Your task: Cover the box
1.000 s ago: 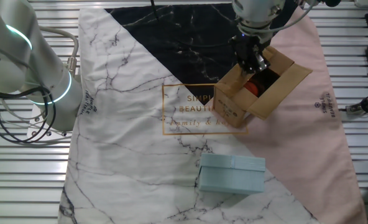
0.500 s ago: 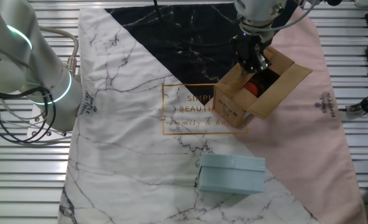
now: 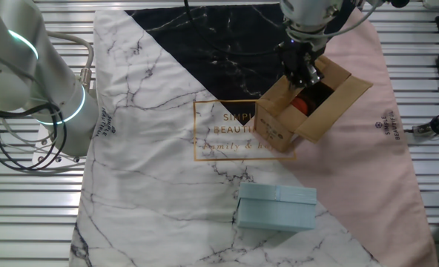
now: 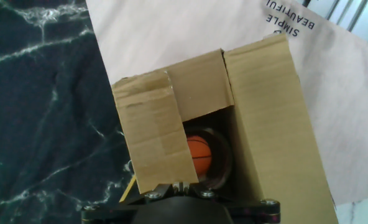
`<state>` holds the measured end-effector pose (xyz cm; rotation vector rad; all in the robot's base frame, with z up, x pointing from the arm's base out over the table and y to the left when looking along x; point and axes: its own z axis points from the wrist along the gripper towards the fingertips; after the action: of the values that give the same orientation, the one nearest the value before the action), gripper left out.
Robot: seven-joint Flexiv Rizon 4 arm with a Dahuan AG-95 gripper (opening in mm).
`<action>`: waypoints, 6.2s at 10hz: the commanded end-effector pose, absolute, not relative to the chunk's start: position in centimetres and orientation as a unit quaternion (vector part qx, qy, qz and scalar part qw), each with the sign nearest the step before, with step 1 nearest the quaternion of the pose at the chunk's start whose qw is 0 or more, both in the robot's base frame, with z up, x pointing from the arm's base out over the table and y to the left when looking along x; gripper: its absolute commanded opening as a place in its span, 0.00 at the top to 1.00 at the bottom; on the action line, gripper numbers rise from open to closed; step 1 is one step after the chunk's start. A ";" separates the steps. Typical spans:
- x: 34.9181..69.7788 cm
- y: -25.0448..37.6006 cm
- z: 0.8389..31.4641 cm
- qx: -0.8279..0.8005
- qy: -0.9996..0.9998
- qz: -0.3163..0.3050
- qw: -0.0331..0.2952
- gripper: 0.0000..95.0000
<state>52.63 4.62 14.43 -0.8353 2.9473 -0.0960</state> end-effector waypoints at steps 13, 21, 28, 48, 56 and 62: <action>56.0 3.1 14.6 -0.296 0.955 -0.021 0.025 1.00; 56.1 3.2 14.7 -0.312 0.950 -0.021 0.025 1.00; 56.1 3.2 14.7 -0.373 0.924 -0.005 0.090 1.00; 57.3 1.6 18.3 -0.384 0.923 0.011 0.029 1.00; 59.4 2.0 19.9 -0.375 0.927 0.011 0.028 1.00; 59.4 2.0 19.8 -0.381 0.924 0.012 0.029 1.00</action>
<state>59.42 2.03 19.86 -1.1749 2.8490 0.0369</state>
